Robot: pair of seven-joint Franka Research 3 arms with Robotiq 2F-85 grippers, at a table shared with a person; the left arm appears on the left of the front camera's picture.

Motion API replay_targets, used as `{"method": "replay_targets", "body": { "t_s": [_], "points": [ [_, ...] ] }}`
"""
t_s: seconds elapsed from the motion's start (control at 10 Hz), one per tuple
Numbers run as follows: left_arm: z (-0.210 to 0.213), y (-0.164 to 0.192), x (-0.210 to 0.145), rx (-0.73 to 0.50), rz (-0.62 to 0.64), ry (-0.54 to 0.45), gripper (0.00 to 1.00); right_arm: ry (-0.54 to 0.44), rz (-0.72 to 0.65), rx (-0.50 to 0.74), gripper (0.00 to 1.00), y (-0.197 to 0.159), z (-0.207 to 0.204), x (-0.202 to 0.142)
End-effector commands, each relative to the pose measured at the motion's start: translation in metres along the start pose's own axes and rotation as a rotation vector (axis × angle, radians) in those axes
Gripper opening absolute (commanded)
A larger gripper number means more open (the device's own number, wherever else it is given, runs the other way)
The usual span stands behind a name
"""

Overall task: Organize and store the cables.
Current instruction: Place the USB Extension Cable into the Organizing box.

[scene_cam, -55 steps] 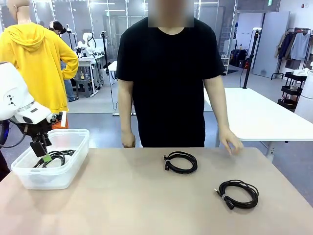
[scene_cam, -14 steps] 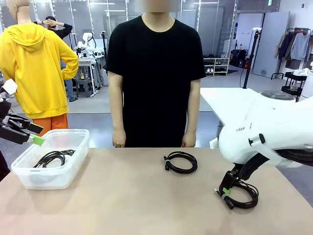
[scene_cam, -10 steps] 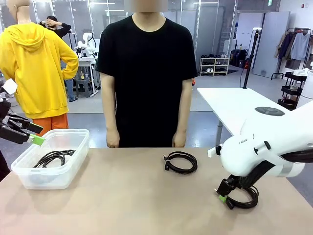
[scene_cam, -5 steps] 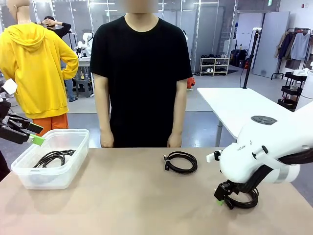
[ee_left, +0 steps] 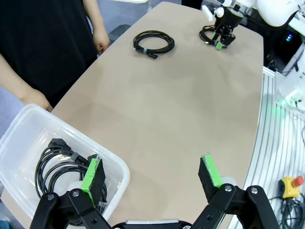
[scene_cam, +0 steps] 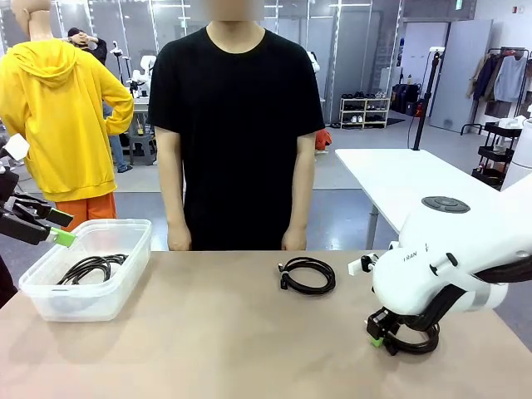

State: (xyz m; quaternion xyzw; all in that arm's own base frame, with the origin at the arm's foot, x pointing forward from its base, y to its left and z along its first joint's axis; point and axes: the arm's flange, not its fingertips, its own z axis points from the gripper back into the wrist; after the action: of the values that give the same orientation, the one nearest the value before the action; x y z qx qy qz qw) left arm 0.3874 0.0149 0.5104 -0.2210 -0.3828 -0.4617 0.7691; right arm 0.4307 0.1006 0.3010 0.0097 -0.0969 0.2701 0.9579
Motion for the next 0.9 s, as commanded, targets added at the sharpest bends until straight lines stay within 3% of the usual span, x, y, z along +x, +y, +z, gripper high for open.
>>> {"method": "replay_targets", "body": {
  "t_s": [0.0,0.5,0.6,0.7,0.8],
  "points": [
    [0.001,0.002,0.002,-0.007,0.002,0.000,1.00,0.007,-0.022,-0.019,0.00,0.001,0.001,0.009],
    [0.001,0.002,0.002,-0.007,0.002,0.000,1.00,0.001,-0.018,-0.012,0.00,0.006,0.029,0.014],
    [0.001,0.002,0.002,-0.007,0.002,0.000,1.00,0.009,-0.070,-0.028,0.00,0.014,0.046,0.017],
    [0.001,0.002,0.002,-0.007,0.002,0.000,1.00,-0.007,-0.092,-0.053,0.08,0.026,0.066,0.023],
    [0.001,0.002,0.002,-0.007,0.002,0.000,1.00,-0.025,-0.114,-0.057,0.08,0.041,0.086,0.031]
  ]
}}
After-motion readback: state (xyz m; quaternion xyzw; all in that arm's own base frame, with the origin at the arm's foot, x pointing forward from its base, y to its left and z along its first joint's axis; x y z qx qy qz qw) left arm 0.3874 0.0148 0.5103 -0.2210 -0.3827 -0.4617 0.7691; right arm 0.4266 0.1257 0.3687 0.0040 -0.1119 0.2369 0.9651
